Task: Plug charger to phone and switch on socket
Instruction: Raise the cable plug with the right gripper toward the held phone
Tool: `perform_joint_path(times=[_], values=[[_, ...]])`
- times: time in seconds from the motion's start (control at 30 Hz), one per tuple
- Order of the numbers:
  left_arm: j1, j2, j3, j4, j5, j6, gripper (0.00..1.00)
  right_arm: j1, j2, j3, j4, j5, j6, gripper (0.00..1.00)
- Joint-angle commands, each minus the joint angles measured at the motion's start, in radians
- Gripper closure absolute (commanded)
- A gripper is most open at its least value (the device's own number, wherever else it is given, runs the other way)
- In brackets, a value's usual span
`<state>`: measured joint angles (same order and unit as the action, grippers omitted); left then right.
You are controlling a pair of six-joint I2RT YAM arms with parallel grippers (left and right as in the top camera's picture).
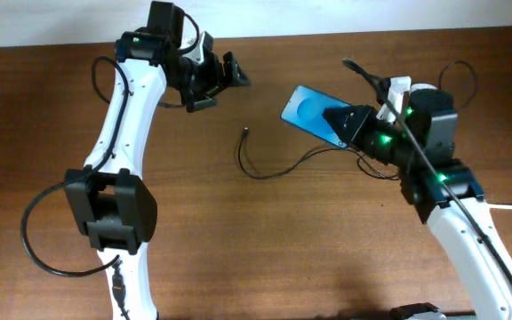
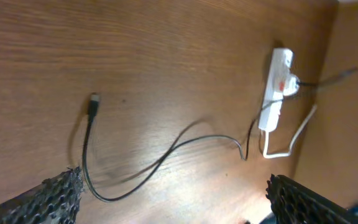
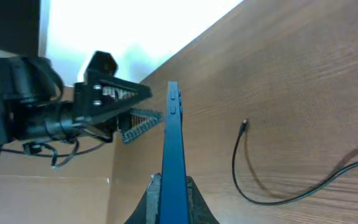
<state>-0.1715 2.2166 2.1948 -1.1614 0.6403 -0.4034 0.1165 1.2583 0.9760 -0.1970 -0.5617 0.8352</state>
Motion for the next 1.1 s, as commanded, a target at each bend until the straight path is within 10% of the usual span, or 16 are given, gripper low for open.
perform_joint_path(times=[0.0,0.33,0.6,1.07], values=[[0.004,-0.008,0.005,0.001,0.048,0.05,0.0,0.049,0.001,-0.094,0.232,0.145,0.185,0.96],[0.005,-0.006,-0.016,0.101,0.174,0.05,0.01,0.073,0.406,-0.12,1.088,0.165,0.539,0.96],[0.004,0.016,-0.07,0.401,0.6,-0.148,0.0,0.092,0.433,-0.12,1.13,0.286,0.714,0.96],[-0.016,0.016,-0.07,0.481,0.529,-0.368,0.25,0.325,0.433,-0.089,1.037,0.548,0.85,0.96]])
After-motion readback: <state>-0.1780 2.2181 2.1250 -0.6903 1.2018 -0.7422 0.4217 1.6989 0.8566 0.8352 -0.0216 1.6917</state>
